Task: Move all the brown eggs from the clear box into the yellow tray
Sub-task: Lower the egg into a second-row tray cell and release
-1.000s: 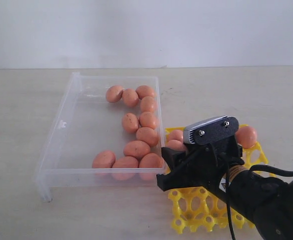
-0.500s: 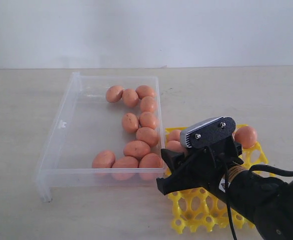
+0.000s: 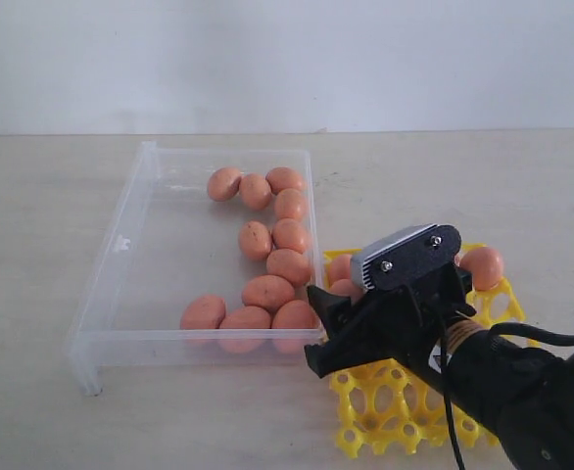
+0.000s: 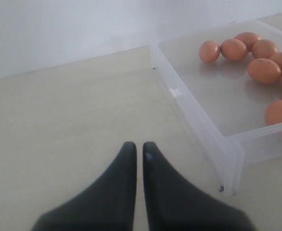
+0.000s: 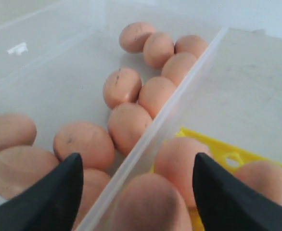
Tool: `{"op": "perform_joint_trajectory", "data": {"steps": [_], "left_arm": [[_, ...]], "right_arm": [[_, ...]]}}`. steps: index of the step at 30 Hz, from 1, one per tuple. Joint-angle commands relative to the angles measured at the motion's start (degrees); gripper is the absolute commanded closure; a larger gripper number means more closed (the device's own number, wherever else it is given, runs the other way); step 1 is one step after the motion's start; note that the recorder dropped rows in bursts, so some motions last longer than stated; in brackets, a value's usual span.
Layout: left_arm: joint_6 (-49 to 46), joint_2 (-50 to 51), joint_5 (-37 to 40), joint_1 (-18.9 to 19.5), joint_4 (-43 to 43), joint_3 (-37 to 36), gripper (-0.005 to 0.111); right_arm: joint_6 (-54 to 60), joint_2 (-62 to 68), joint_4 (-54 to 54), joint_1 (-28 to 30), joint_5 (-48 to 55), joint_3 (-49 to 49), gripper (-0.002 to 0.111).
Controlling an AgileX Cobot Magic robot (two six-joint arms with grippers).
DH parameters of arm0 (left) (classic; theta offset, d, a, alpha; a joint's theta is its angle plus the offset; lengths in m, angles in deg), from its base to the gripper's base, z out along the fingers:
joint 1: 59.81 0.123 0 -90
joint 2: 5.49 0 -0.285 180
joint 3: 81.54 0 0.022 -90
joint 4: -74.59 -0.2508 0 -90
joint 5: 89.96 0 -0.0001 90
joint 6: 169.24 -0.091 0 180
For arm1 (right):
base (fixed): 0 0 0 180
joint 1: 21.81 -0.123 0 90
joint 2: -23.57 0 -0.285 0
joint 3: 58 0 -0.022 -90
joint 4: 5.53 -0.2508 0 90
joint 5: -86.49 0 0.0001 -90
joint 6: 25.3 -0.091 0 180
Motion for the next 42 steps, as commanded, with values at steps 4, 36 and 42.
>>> {"op": "perform_joint_trajectory", "data": {"steps": [4, 36, 42], "left_arm": [[0.61, -0.22, -0.22, 0.21, 0.01, -0.23, 0.102], [0.61, -0.22, -0.22, 0.21, 0.01, -0.23, 0.102], [0.61, -0.22, -0.22, 0.21, 0.01, -0.23, 0.102]], "right_arm": [[1.98, -7.3, -5.74, 0.13, -9.58, -0.97, 0.049], [0.14, -9.69, -13.69, -3.34, 29.16, -1.22, 0.108], [0.13, -7.86, -13.69, -3.34, 24.37, -1.22, 0.108]]}}
